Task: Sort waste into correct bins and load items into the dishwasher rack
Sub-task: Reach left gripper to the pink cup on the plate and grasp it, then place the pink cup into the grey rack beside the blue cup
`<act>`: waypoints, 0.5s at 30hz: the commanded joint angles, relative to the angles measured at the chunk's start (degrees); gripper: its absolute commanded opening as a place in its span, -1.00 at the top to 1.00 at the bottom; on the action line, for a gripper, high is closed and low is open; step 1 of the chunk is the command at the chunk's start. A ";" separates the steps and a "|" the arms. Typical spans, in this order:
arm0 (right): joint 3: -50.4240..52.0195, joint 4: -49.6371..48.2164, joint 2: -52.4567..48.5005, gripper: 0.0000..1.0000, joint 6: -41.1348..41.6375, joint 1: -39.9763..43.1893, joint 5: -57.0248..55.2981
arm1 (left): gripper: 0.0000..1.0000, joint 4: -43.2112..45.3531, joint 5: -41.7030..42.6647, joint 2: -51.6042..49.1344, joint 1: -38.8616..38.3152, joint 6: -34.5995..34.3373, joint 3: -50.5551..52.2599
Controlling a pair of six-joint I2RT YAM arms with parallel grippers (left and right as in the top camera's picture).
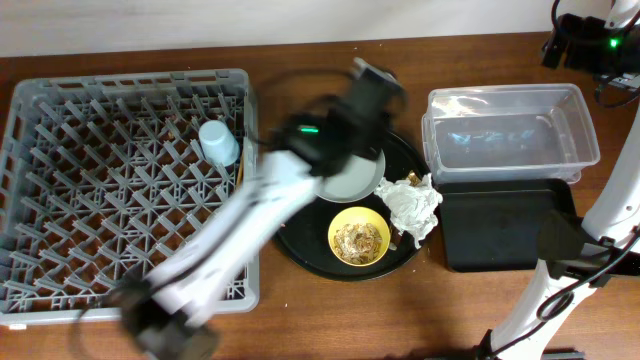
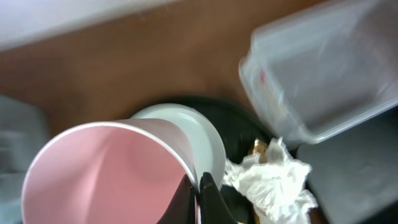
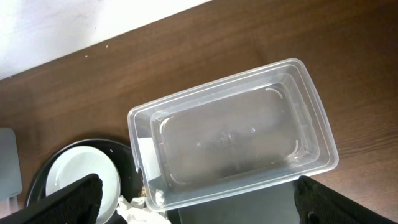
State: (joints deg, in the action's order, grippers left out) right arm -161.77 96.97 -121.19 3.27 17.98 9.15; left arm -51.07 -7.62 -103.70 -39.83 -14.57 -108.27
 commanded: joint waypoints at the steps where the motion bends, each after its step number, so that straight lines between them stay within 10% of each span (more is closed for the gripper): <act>1: 0.04 0.33 1.25 -0.97 0.57 0.04 0.33 | 1.00 -4.31 13.18 9.97 12.37 0.04 -1.73; 10: 0.04 0.33 1.25 -0.97 0.57 0.04 0.33 | 1.00 -6.86 71.30 5.75 49.33 3.43 -0.11; 15: 0.04 0.33 1.25 -0.97 0.57 0.04 0.33 | 1.00 -6.88 83.54 -3.28 58.66 4.68 3.08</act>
State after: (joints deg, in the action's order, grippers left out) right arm -161.77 96.97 -121.19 3.27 17.98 9.17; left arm -57.74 61.56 -103.11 15.84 -12.58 -107.39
